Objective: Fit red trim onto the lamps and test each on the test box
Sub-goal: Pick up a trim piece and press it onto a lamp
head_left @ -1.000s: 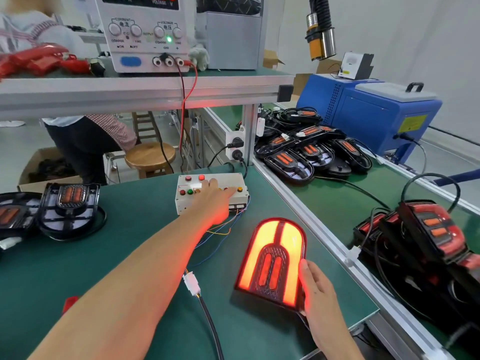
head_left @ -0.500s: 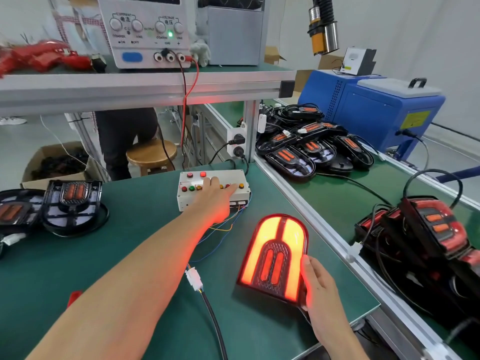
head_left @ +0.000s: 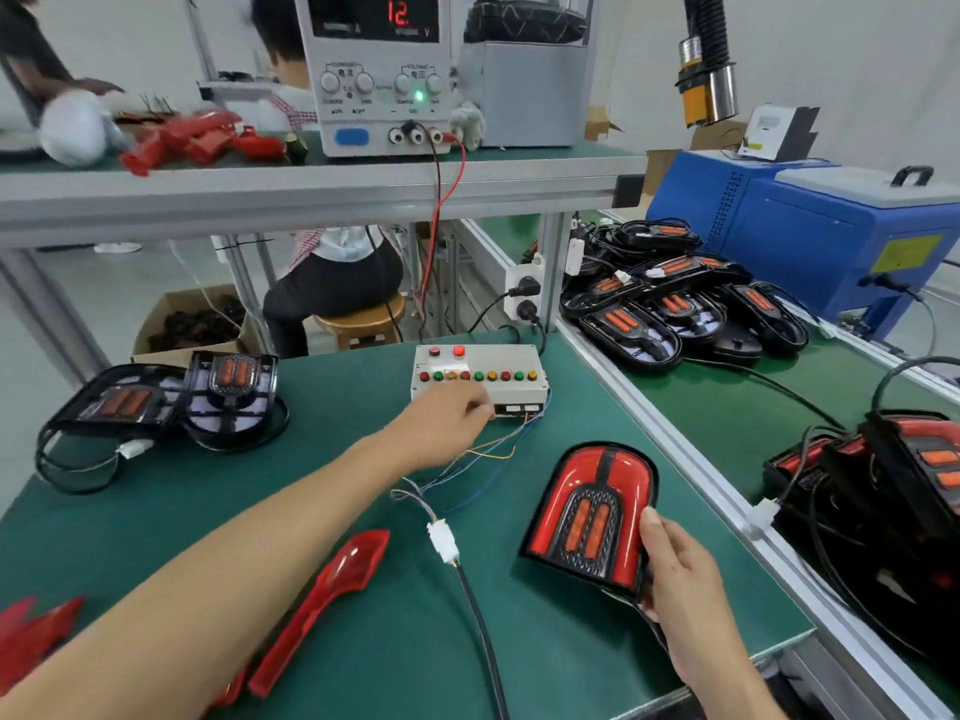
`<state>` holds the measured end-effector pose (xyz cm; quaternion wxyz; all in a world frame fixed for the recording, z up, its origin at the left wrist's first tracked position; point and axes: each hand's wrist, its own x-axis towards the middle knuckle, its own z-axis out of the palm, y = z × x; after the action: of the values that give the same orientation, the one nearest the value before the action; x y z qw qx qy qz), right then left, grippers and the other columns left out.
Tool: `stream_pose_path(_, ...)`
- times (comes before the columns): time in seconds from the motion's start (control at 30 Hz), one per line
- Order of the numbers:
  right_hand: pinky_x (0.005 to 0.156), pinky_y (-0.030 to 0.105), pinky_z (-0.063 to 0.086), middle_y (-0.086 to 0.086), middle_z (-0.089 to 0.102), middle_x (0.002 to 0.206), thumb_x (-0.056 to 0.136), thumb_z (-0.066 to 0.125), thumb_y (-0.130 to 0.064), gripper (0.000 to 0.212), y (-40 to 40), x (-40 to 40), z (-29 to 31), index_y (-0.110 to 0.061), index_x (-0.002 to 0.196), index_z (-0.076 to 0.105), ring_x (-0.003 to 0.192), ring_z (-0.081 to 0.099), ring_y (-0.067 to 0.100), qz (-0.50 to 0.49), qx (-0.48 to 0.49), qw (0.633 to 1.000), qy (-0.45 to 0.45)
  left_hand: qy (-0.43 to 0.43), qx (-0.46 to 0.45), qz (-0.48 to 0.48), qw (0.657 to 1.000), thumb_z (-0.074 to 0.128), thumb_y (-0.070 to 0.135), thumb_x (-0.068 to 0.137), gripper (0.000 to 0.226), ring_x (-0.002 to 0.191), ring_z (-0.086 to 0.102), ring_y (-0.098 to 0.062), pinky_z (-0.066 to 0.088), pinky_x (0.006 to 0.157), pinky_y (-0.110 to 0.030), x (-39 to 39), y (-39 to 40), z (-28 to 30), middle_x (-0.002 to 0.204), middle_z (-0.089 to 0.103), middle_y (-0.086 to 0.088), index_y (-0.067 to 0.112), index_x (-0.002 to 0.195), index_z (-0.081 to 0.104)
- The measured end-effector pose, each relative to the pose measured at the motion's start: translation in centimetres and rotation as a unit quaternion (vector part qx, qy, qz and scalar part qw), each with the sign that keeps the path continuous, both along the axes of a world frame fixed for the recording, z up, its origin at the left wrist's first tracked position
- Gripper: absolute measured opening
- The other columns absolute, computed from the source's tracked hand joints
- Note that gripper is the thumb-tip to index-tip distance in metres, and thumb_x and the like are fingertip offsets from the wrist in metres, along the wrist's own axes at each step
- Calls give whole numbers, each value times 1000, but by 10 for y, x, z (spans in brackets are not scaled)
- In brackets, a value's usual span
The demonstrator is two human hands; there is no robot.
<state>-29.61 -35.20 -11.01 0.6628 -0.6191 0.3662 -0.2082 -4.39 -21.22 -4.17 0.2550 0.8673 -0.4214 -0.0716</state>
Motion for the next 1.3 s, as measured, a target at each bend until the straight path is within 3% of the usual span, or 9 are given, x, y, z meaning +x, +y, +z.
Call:
stream_pose_path(0.13, 44, 20, 39, -8, 62, 51, 104, 48, -48, 46, -4, 7, 1, -10, 97, 73, 39, 50, 3, -10, -35, 998, 55, 24, -42, -60, 997, 59, 16, 96, 15, 89, 58, 2, 41, 80, -10, -35, 60, -2, 93, 67, 16, 26, 94, 70)
stream_pose_path(0.3, 62, 36, 45, 5, 60, 61, 102, 46, -59, 70, -6, 7, 6, 8, 105, 66, 56, 55, 24, -25, -121, 984, 128, -127, 163, -179, 962, 59, 15, 91, 46, 127, 36, -9, 28, 105, -34, -44, 105, -10, 131, 57, 17, 31, 133, 58)
stream_pose_path(0.43, 84, 51, 48, 7, 57, 114, 90, 40, -73, 63, 26, -2, 22, -23, 128, 50, 92, 58, 30, -161, -383, 894, 166, -256, 186, -202, 927, 61, 31, 94, 34, 124, 40, -13, 26, 111, -40, -49, 107, -19, 120, 58, 14, 29, 128, 56)
stream_pose_path(0.6, 54, 34, 52, -6, 64, 91, 85, 73, -50, 31, 111, 18, 20, -24, 100, 66, 81, 68, 20, 87, -634, 763, 86, -258, 146, -233, 926, 61, 37, 98, 25, 122, 47, -16, 18, 120, -41, -47, 93, -18, 109, 62, 6, 27, 120, 68)
stream_pose_path(0.7, 73, 31, 49, -8, 64, 104, 95, 48, -64, 42, 127, 46, 20, -27, 111, 58, 100, 65, 15, 171, -608, 751, 192, -287, 145, -282, 904, 57, 36, 99, 25, 119, 51, -21, 31, 113, -40, -49, 84, -11, 106, 64, 2, 23, 113, 72)
stream_pose_path(0.93, 41, 24, 39, -6, 52, 47, 67, 91, -39, 37, 107, 63, 29, -23, 56, 60, 40, 52, 13, 196, -754, 622, 83, -360, 144, -361, 848, 41, 34, 105, 32, 119, 53, -20, 39, 105, -35, -41, 83, -5, 115, 66, 6, 17, 101, 68)
stream_pose_path(1.13, 45, 24, 33, -4, 56, 56, 73, 83, -25, 28, 94, 57, 35, -22, 60, 58, 44, 52, 15, 239, -732, 637, 23, -366, 109, -401, 833, 53, 31, 104, 26, 120, 56, -23, 46, 100, -40, -39, 74, -9, 112, 68, 2, 13, 94, 69)
stream_pose_path(1.23, 42, 23, 27, -4, 52, 62, 76, 69, -31, 36, 93, 49, 35, -23, 58, 39, 41, 46, 16, 267, -709, 651, 45, -371, 146, -386, 832, 49, 36, 107, 29, 128, 51, -21, 42, 106, -40, -31, 76, -8, 137, 61, 5, 18, 101, 71)
stream_pose_path(1.3, 47, 29, 39, -5, 50, 75, 86, 52, -44, 34, 93, 43, 35, -22, 63, 41, 50, 47, 19, 270, -633, 721, 79, -382, 190, -347, 835, 48, 38, 107, 30, 138, 43, -20, 34, 115, -41, -22, 85, -5, 158, 44, 5, 22, 119, 69)
